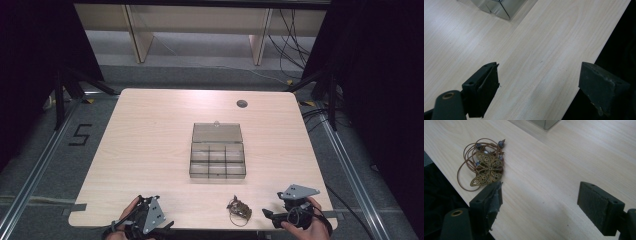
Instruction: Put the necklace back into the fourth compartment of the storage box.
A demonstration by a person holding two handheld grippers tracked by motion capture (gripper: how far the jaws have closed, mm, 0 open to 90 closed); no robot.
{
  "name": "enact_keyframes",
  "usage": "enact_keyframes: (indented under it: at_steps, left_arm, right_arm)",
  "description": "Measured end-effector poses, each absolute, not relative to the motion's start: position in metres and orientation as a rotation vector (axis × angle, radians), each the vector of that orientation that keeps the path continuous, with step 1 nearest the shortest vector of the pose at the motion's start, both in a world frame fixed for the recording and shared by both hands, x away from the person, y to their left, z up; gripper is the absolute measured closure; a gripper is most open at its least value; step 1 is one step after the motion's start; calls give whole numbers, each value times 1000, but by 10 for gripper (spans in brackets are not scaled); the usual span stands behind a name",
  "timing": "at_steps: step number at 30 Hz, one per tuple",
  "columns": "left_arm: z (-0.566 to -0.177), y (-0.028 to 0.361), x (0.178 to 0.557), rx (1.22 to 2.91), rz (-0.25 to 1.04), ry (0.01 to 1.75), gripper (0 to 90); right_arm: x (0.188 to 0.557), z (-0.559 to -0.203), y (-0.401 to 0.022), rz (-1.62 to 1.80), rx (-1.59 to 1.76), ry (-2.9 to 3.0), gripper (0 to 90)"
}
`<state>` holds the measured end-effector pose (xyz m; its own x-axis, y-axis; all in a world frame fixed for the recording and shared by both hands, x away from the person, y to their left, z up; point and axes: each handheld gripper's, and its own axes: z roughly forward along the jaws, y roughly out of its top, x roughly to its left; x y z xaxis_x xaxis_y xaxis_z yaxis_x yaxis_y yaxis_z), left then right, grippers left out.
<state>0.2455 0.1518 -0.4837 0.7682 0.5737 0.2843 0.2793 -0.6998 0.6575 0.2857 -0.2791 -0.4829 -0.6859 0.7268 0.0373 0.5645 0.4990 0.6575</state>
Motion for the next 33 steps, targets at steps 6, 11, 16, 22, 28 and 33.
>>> enact_keyframes:
  at_steps: [6,11,16,22,28,33]
  left_arm:
    - [-485,151,245,2342,636,635,157]
    - [-484,151,245,2348,639,636,157]
    - [-484,151,245,2346,636,637,157]
    - [-484,151,245,2345,636,641,157]
    - [-484,151,245,2340,639,636,157]
    - [-485,151,246,2346,632,631,157]
  right_arm:
    - [284,-483,-278,938,1137,2499,216]
    - [284,-482,-278,937,1139,2501,220]
    - [284,-482,-277,944,1121,2507,219]
    - [283,-482,-273,962,1117,2510,215]
    - [283,-474,-267,927,1098,2578,208]
    - [287,-469,-256,917,1048,2607,230]
